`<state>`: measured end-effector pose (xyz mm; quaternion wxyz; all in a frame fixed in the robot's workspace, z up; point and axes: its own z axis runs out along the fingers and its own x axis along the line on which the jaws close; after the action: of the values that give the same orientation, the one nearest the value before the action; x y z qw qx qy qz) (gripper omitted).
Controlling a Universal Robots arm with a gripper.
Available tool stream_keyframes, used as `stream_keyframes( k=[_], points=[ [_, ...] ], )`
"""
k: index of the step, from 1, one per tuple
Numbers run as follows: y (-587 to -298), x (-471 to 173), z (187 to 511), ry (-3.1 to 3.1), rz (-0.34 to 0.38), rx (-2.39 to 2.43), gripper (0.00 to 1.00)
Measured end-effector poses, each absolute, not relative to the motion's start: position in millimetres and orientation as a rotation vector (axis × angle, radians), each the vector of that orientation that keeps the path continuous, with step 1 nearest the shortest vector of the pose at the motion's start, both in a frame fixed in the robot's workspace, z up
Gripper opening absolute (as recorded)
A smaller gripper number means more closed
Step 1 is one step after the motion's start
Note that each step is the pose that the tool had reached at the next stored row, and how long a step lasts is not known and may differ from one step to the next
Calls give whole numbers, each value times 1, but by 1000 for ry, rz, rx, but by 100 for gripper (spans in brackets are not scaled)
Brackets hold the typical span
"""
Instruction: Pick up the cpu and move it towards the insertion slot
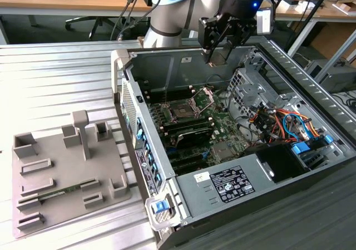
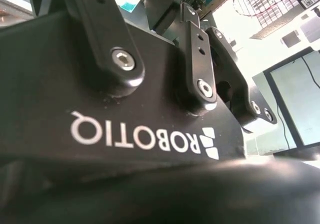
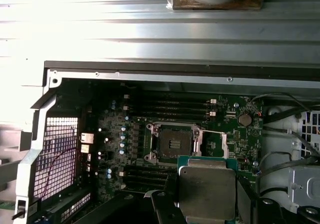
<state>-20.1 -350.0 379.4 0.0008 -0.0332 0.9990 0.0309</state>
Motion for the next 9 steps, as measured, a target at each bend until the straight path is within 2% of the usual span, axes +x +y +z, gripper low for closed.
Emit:
stream_keyframes(
  k=[9],
  points=[
    [-350,-20,377,3137,97,-104,55]
  ],
)
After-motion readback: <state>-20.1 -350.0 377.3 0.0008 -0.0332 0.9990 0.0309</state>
